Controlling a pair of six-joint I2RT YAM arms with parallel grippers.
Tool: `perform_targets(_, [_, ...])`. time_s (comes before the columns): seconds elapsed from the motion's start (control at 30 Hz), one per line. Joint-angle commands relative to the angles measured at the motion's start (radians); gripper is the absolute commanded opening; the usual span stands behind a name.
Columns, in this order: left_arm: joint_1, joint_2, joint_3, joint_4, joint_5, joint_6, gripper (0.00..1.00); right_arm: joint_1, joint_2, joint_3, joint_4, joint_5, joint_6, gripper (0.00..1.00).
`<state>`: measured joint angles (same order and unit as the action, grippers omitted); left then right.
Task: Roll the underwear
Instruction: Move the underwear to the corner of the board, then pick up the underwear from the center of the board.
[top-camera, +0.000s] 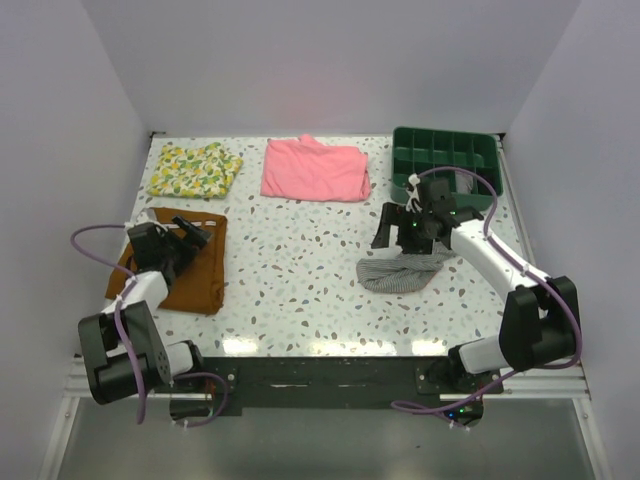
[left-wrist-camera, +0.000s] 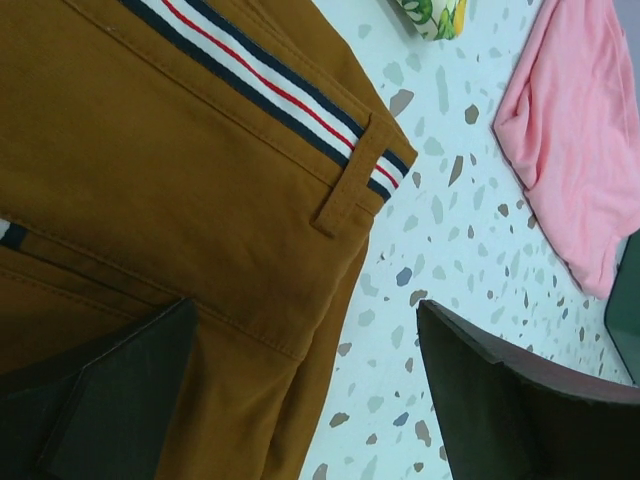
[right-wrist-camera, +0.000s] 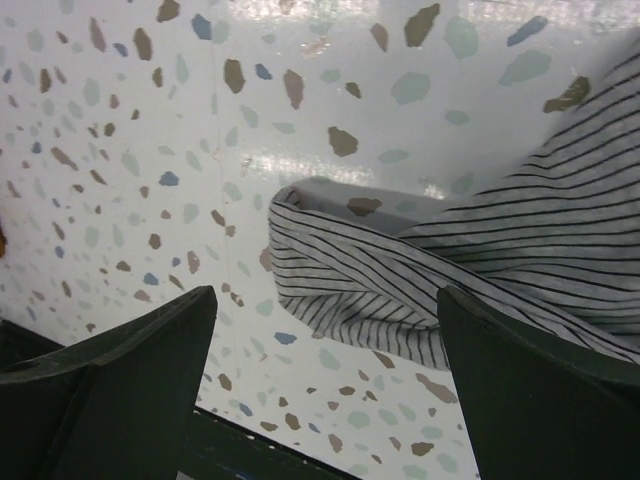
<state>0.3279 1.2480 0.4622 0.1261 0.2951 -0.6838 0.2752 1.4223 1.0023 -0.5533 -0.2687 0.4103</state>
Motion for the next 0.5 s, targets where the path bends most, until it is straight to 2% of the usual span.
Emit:
perform_targets(0.0, [0.01, 0.025, 0.024, 0.021, -0.102, 0.041, 0.98, 0.002, 0.004, 0.076, -0.106, 0.208, -0.053, 0.96])
perform_targets(0.17, [0.01, -0.013, 0.047, 0.003, -0.096, 0.044, 0.98, 0.004, -0.019, 0.038, -0.12, 0.229, -0.041, 0.95])
perform_targets(0.3, [0.01, -0.096, 0.087, -0.058, -0.116, 0.05, 1.0, 0.002, -0.063, -0.031, -0.111, 0.206, -0.028, 0.87])
perform_targets(0.47, [-0.021, -0.197, 0.119, -0.057, -0.01, 0.012, 1.0, 0.005, -0.158, -0.116, -0.102, 0.142, 0.025, 0.82])
